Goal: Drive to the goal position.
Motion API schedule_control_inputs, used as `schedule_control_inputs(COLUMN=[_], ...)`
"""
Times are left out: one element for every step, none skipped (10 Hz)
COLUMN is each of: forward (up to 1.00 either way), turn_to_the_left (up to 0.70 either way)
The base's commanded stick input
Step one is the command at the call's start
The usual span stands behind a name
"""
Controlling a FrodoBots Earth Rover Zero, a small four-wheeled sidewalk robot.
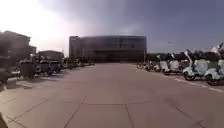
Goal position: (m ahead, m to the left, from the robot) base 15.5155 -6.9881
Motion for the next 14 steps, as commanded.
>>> schedule_control_inputs(forward=[1.00, 1.00, 1.00, 1.00, 1.00, 1.00, 1.00, 1.00, 1.00, 1.00, 1.00, 1.00, 1.00, 1.00], turn_to_the_left=[0.01, 0.01, 0.01, 0.01, 0.01, 0.01, 0.01, 0.01, 0.01, 0.01, 0.01, 0.01, 0.01, 0.01])
